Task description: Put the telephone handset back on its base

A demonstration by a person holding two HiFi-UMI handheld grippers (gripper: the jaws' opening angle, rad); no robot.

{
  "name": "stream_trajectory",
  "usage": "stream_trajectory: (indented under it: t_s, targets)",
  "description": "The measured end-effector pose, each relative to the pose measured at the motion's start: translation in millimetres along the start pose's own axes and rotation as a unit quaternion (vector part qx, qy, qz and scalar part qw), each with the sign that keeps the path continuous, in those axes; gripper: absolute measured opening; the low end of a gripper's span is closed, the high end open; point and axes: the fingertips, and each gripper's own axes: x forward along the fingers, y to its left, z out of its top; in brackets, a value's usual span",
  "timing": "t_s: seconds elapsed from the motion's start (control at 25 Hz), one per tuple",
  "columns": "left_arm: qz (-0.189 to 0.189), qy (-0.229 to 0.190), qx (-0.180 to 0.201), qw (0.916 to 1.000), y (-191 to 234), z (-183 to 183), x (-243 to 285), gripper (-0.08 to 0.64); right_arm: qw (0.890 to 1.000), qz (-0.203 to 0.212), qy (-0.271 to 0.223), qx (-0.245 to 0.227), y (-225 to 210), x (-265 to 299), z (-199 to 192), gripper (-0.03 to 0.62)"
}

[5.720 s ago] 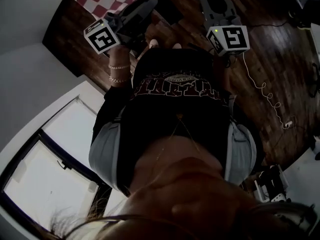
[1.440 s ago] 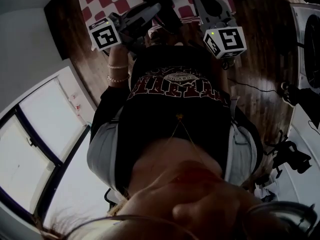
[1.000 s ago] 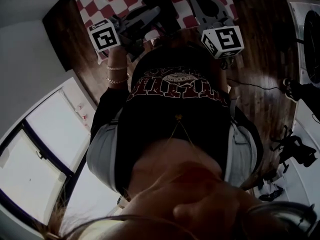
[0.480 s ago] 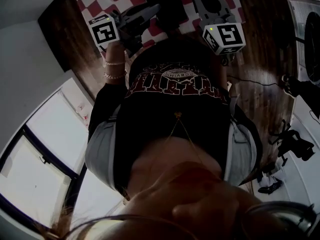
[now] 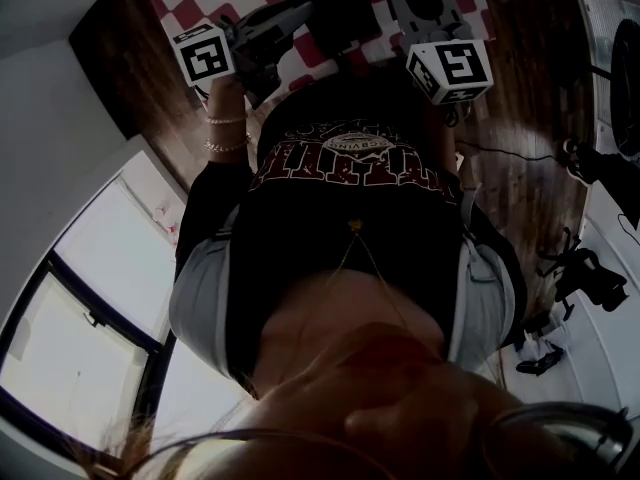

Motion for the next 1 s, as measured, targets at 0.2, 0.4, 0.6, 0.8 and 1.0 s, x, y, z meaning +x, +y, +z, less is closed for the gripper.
stream_trajectory:
  t_s: [0.2,0.4,0.6,0.8,1.0]
  targets:
    - [0.004,-0.011,-0.025,0.9996,16.8,-9.7,-3.3,0.080,1.000,0.023,0.011,-0.005,1.6,9.9,-3.1,0.020]
    - [0.033,-0.015,-0.018,0.9992,25.8,-11.0,-4.7,0.080,0.998,0.052,0.018,-0.008,1.6,18.6,-4.3,0.020]
    - [0.055,-0.014,-0.032,0.9979,39.0,-19.0,-10.9,0.081,0.997,0.074,0.025,-0.016,-4.3,24.5,-5.9,0.020]
    - [0.087,-0.011,-0.046,0.9951,58.3,-28.3,-6.3,0.080,0.996,0.084,0.032,-0.008,-23.0,24.9,-11.7,0.020]
    - [0.091,-0.010,-0.072,0.9933,73.1,-37.2,0.8,0.080,0.996,0.077,0.039,0.003,-36.4,22.0,-20.9,0.020]
